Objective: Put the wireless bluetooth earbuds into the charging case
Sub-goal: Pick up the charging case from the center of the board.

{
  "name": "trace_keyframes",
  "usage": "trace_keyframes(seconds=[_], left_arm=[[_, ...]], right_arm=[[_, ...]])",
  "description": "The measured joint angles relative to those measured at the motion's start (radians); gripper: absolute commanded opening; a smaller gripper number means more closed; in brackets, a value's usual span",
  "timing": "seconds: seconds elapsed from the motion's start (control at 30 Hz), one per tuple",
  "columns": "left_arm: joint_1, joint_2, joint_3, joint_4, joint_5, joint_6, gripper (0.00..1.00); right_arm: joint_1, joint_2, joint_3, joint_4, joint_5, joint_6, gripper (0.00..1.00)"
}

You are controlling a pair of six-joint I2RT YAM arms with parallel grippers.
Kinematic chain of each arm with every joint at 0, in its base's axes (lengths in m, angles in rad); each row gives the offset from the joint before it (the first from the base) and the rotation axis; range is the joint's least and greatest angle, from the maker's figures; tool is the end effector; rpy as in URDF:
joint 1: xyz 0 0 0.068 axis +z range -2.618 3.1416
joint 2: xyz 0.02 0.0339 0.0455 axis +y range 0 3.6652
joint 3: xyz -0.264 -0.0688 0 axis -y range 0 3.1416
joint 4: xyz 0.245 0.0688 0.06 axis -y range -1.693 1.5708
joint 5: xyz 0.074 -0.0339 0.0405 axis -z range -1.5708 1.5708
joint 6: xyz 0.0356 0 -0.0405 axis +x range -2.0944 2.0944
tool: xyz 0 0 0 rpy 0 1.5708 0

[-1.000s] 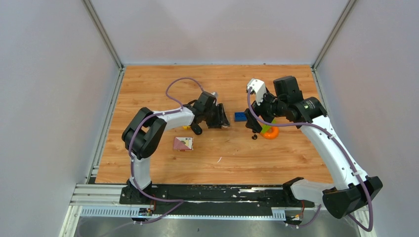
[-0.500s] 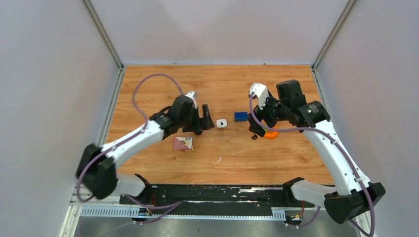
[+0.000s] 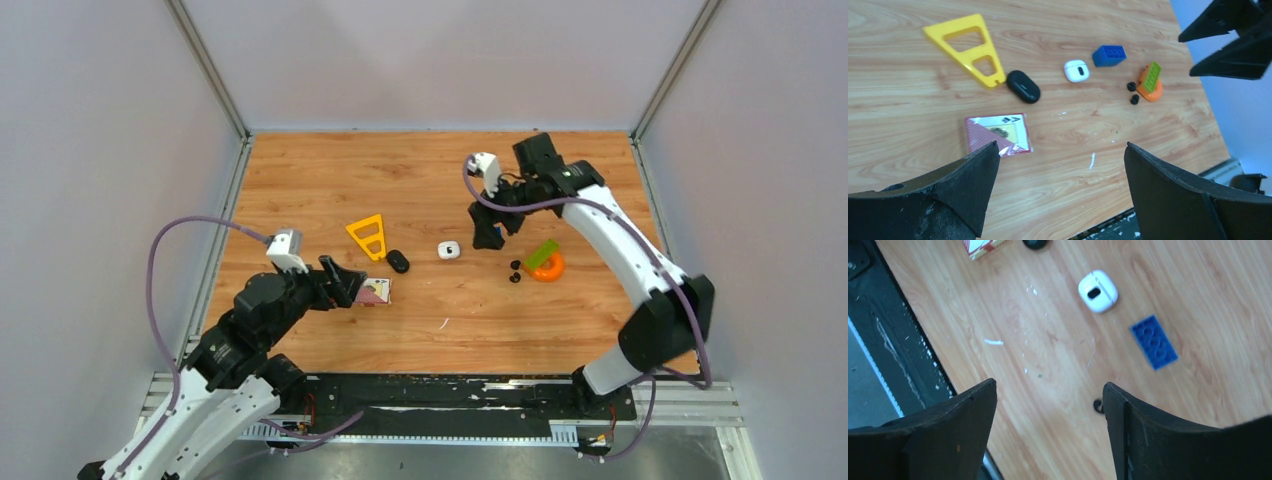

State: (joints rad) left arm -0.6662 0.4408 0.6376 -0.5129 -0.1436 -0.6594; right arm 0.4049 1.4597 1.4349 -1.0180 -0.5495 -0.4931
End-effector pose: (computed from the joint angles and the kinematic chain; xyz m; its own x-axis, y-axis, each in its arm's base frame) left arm 0.0925 -0.0662 0.2989 -0.5024 -0.3763 -0.7785 0.2492 0.7991 -0.5471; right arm 0.2590 0.1312 0.3396 -0.4259 -0.6217 -0.6573 -0.8848 0.4381 0.1589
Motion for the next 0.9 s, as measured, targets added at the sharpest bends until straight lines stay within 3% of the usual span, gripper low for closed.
trace_keyframes(seconds=[0.1, 0.27, 0.53, 0.63, 0.9], left_arm=[[0.000, -0.082, -0.006, -0.067, -0.072, 0.018, 1.00], [0.000, -0.045, 0.069, -0.219, -0.190, 0.063, 1.00], [0.000, -0.146, 0.124, -0.298, -0.445, 0.026, 0.99], [0.000, -0.171, 0.122, -0.298, -0.467, 0.022, 0.94], [0.000, -0.153, 0.093, -0.287, -0.404, 0.023, 0.94]], right_arm=[[0.049, 0.171, 0.113, 0.032, 0.005, 0.005, 0.71], [0.193, 0.425, 0.290, 0.076, 0.074, 0.014, 0.71], [0.335, 0.575, 0.312, 0.194, 0.158, 0.185, 0.71], [0.340, 0.599, 0.312, 0.242, 0.194, 0.257, 0.69], [0.384, 0.731, 0.387, 0.280, 0.317, 0.311, 0.69]])
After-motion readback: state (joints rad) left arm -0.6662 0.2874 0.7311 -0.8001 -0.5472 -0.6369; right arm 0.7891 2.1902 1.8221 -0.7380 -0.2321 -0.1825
